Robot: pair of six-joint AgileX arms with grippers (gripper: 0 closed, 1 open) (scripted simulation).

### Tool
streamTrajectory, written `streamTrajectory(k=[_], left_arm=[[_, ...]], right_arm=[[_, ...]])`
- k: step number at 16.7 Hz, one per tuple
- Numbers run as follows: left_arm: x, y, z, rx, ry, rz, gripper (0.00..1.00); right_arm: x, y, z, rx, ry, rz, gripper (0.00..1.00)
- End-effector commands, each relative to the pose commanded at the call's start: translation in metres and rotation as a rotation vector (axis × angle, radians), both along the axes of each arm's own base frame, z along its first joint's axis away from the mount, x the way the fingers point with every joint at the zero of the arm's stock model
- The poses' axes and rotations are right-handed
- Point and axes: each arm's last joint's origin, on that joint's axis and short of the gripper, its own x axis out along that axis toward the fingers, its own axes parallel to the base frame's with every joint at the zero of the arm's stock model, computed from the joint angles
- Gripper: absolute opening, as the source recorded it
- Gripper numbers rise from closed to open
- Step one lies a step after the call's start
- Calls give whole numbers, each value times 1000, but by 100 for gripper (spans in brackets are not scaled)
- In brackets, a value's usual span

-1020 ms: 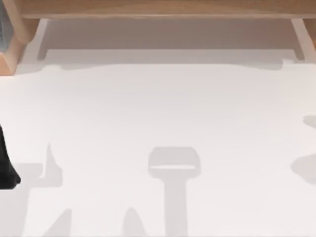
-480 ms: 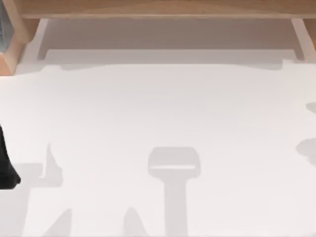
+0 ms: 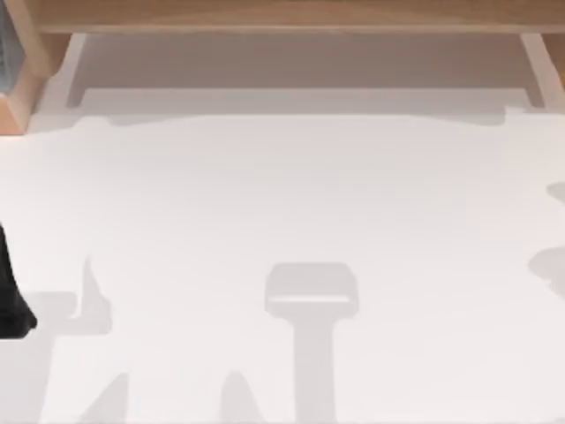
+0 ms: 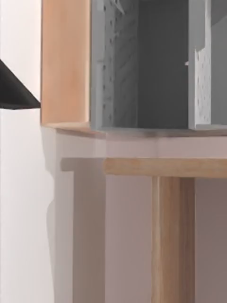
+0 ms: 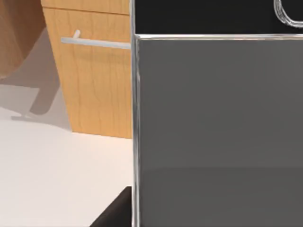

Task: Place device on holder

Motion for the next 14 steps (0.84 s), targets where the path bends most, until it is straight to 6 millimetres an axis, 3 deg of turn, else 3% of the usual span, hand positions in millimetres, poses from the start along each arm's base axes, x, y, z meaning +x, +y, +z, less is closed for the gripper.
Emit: streamTrajectory(k=[8, 14], left_arm=[[0, 0, 0, 0, 0, 0, 100], [0, 0, 0, 0, 0, 0, 100]], right_arm=[[0, 0, 0, 0, 0, 0, 98], [0, 0, 0, 0, 0, 0, 100]])
